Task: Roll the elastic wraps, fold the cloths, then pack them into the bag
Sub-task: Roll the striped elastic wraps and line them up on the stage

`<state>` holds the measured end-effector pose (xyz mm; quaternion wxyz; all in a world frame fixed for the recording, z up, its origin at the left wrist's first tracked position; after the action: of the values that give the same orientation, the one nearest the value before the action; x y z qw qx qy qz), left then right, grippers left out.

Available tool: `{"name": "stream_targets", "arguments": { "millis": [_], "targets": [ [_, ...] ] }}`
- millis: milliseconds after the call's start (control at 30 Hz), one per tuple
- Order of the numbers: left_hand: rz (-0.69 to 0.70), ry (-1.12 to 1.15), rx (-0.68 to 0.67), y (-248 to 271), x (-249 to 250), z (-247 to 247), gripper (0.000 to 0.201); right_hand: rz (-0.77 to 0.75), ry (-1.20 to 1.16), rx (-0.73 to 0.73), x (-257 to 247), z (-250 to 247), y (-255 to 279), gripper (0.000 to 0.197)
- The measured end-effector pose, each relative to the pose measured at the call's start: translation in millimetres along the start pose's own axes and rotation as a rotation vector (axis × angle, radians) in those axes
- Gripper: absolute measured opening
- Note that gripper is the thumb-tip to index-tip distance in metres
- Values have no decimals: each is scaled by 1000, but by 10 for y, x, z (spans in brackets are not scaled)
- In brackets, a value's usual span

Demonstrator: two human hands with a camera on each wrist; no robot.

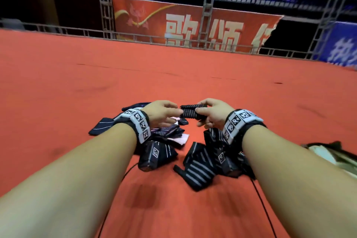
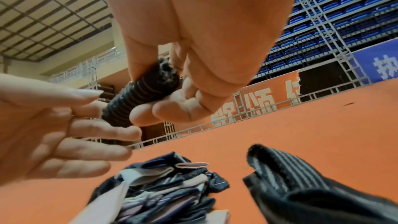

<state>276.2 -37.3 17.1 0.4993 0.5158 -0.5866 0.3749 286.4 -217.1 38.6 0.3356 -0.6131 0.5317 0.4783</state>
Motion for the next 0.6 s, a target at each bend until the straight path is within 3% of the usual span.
{"name": "stream_targets", "arguments": {
  "millis": [133, 267, 367, 600],
  "targets": [
    [65, 119, 52, 496, 296, 63, 18, -13, -79, -2, -132, 200, 474, 5],
    [87, 104, 97, 873, 440, 146, 10, -89, 228, 34, -267, 253, 916, 13],
    [73, 135, 46, 1106, 473, 326, 18, -126, 317, 93, -289, 240, 1193, 18],
    [126, 139, 40, 1486, 526, 526, 23, -121, -61, 58, -132, 325, 1600, 23]
  ]
}}
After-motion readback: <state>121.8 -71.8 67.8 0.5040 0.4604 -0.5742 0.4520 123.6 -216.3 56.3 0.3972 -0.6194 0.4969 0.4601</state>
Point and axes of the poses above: each hand's wrist, its own y-axis away from the middle knuckle, its own z-axis out of the palm, x = y × z, the point moved 9 cm from there along -y, towards the middle knuckle, and after that the axes turned 2 degrees about z, right-handed, at the moved point
